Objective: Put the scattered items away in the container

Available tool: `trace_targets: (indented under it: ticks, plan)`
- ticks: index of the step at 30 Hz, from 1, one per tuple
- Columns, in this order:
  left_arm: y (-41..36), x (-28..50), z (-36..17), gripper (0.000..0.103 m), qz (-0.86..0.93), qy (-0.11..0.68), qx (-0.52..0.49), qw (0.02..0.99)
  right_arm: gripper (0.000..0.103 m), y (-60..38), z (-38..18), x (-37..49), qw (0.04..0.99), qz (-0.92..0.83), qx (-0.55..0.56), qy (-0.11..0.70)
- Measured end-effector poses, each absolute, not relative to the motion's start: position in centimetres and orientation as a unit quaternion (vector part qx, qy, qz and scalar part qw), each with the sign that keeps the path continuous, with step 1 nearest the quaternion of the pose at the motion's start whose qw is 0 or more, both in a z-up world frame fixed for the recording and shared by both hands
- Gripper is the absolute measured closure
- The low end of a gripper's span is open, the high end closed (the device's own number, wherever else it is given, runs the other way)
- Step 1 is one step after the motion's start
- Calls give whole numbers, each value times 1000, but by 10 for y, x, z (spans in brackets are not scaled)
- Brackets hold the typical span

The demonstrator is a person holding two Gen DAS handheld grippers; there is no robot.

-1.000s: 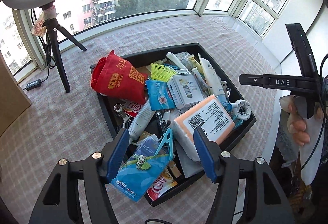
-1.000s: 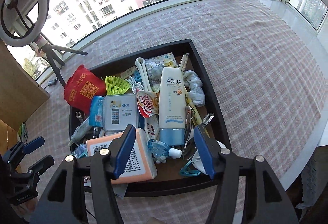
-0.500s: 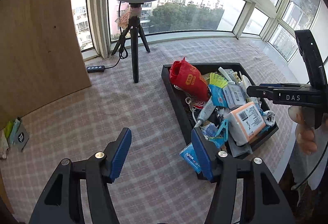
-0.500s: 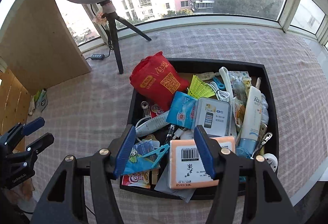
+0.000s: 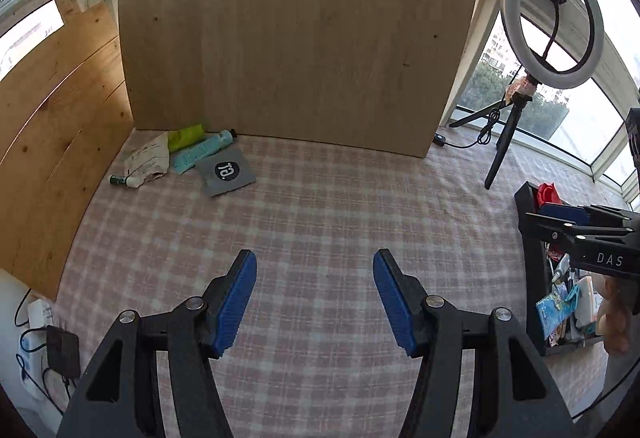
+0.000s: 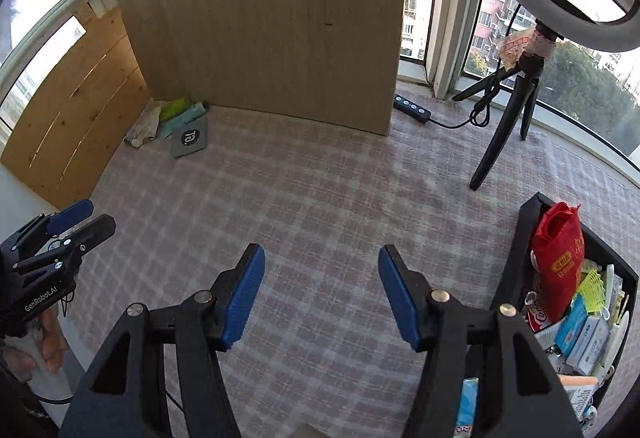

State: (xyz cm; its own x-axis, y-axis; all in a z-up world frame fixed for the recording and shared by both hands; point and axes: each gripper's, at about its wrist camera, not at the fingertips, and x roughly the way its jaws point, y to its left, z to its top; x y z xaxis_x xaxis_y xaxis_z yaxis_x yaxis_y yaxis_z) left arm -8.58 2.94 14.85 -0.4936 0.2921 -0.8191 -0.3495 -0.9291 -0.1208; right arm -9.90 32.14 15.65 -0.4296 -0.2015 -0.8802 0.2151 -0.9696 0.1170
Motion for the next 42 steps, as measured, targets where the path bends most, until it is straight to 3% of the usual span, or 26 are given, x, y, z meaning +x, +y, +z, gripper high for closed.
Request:
trace_targets:
  ticks: [9,16,24,34,42]
  plan:
    - [-63,-122,125,46,865,-27,-487,122,45,211,131,-135,177,-829,527,50]
    - [-95,-155,117,46,865,-38,-485,125,45,153,120,-161,186,-831,520,73]
    - [-110,-220,94,46,860,-37,-493,129,45,107,106,-193,212,-820,529,56]
    - [-112,-325,71,47,858,-6,-502,112,46,69,57,-260,170,-810,560,44]
    - [-100,-397,42,57,851,10,-517,91,46,49,30,-294,145,-811,563,62]
